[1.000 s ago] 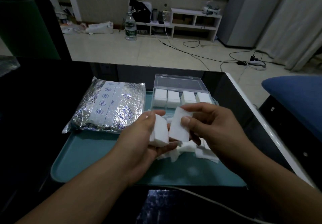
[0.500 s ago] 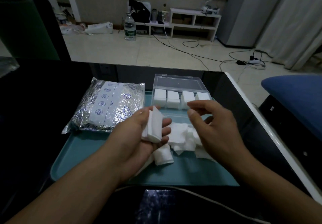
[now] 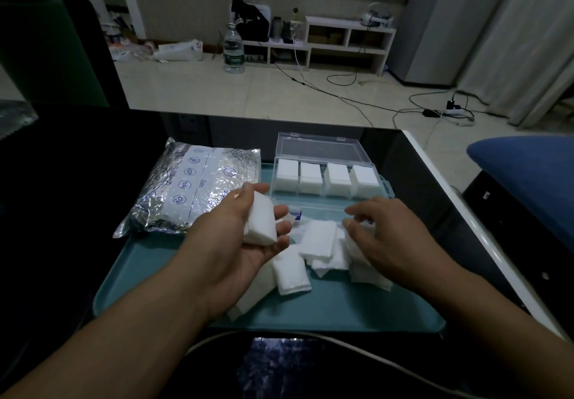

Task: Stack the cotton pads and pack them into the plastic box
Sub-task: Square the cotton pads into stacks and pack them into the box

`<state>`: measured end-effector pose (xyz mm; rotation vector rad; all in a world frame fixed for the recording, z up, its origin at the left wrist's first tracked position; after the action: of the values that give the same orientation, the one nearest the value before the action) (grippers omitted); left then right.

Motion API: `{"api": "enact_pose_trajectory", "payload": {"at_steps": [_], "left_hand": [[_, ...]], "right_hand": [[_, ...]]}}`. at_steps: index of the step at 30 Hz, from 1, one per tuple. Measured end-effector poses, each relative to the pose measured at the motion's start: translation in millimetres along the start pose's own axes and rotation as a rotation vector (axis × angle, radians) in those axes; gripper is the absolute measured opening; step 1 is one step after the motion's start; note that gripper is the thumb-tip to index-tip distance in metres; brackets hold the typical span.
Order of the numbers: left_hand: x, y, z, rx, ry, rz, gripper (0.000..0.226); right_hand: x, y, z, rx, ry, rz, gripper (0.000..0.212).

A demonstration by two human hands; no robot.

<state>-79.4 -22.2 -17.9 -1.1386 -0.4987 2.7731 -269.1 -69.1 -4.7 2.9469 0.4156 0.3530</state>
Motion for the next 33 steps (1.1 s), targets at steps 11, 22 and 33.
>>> {"api": "enact_pose_trajectory", "payload": {"at_steps": [11,22,33], "left_hand": [[10.6,0.7,-0.2,-0.012,-0.018,-0.045,0.031],[16.7,0.7,-0.3,-0.013,0.011,-0.050,0.028],[18.2,-3.8,2.7,-0.001,0.117,-0.021,0.032]], "right_hand": [[-43.2,-9.1,7.3,0.372,-0.141,0.192,0.051],[-19.4,-20.3,0.8,0.405,-0.381,0.009,0.045],[1.0,-12.2,-41.3,-0.129,0.052,-0.152,0.013]]}}
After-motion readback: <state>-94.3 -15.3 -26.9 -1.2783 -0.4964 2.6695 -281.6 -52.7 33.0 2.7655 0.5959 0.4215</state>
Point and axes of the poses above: each hand's wrist, its own y-axis towards the middle knuckle, its own z-axis out of the palm, x = y × z, the point moved 7 cm from there along y, towards the middle knuckle, and after that the axes turned 8 degrees about -y, right-handed, at the moved point
